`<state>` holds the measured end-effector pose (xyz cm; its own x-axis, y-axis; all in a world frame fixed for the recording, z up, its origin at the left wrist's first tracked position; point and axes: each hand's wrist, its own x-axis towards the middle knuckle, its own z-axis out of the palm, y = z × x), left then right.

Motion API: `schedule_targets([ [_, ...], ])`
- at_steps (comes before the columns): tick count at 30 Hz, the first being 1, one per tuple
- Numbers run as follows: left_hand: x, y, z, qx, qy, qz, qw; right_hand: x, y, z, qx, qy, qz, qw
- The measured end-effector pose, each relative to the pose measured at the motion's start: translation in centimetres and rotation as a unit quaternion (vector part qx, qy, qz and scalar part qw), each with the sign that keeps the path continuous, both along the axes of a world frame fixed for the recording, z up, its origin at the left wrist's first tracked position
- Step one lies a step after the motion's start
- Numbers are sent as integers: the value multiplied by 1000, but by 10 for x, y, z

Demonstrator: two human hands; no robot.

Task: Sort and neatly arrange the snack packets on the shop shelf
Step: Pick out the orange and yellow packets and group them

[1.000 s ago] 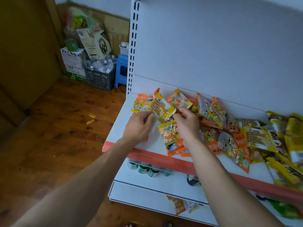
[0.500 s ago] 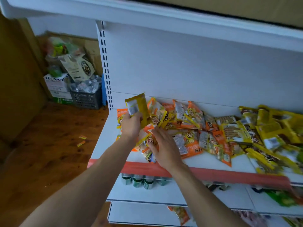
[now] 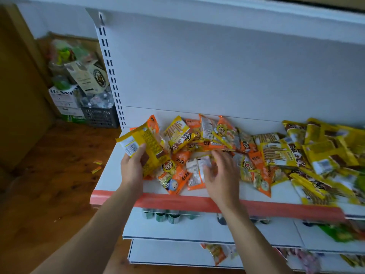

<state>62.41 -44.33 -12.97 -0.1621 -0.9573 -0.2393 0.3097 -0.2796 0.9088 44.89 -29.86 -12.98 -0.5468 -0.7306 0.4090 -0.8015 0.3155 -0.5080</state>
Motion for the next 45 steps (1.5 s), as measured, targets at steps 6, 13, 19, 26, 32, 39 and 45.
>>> schedule_targets([
  [6, -8, 6, -11, -11, -37, -16, 999, -16, 12, -18, 93, -24, 8, 995],
  [13, -12, 9, -14, -9, -24, 12, 1000, -19, 13, -21, 49, -33, 5, 998],
  [19, -15, 16, -7, -4, 19, 32, 999, -23, 15, -22, -9, -34, 13, 999],
  [26, -10, 17, -7, 6, 64, 39, 997, -10, -30, 24, -14, -162, 49, 985],
  [32, -5, 15, -6, -2, 80, 2, 997, -10, -87, 33, 123, -313, -7, 942],
  [39, 3, 9, -11, 2, 110, -34, 993, -6, -92, 35, 3, -400, -66, 914],
  [45, 14, -3, 3, -1, 146, -23, 989, 2, -68, 41, -209, -534, -50, 818],
])
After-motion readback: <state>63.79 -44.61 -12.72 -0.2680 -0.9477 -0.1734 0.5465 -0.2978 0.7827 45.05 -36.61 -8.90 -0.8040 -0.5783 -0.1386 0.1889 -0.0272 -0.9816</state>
